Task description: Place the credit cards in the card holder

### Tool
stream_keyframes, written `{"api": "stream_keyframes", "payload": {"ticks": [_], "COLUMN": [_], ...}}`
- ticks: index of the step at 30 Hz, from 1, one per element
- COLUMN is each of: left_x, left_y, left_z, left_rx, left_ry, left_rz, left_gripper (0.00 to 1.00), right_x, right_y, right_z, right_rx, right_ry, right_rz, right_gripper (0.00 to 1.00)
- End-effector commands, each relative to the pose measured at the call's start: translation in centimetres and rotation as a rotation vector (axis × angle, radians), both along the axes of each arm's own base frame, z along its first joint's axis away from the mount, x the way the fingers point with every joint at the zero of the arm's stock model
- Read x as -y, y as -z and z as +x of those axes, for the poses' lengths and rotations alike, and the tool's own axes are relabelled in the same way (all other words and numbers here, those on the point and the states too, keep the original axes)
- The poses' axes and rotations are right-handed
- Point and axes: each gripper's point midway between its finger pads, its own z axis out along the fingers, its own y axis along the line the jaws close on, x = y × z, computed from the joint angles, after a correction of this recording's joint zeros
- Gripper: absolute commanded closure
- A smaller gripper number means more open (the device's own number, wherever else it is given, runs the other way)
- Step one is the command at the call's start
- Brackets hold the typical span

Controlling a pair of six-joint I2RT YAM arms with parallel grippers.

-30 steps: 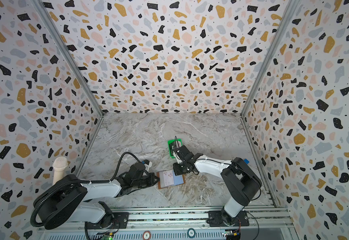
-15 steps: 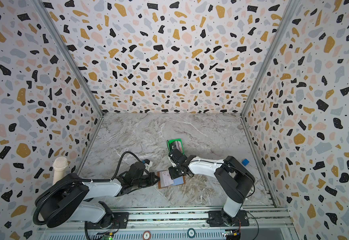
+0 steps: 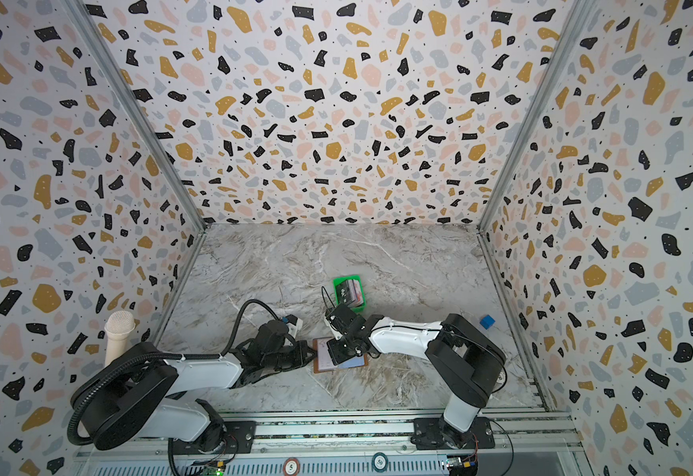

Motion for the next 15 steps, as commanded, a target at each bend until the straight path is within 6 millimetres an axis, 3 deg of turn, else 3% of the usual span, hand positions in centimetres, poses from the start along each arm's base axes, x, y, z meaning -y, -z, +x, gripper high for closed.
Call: {"api": "stream_keyframes", "payload": {"ticks": [1, 4, 10, 12, 15], "left_x": [-3.0, -2.7, -2.3, -2.1, -1.6], "left_y": [1.9, -0.2, -4.7, -5.3, -5.4], "left_z": [-0.9, 0.1, 1.7, 1.9, 2.1], "left_rx": [-0.063, -0.016, 0.087, 0.102, 0.107], "left_ry": [-0.028, -0.02, -0.064, -0.073, -0.074], "left_rz": [0.135, 0.135, 0.076, 0.052, 0.019], "left_gripper": [1.0, 0.97, 0.88, 0.86, 0.85], "right_x": [1.4, 2.6, 5.6, 5.7, 5.7], "right_y": [-3.8, -6.2, -8.4, -9.1, -9.1], "right_z": [0.8, 1.6, 4.7, 6.3, 9.0], "right_rx": [0.073, 0.121, 0.199, 0.223, 0.265], "right_ry": [0.053, 0.082, 0.162, 0.175, 0.196], "right_rz": [0.049, 0.095, 0.067, 0.056, -0.026], "right_gripper": [1.0, 0.93, 0.64, 0.54, 0.48]}}
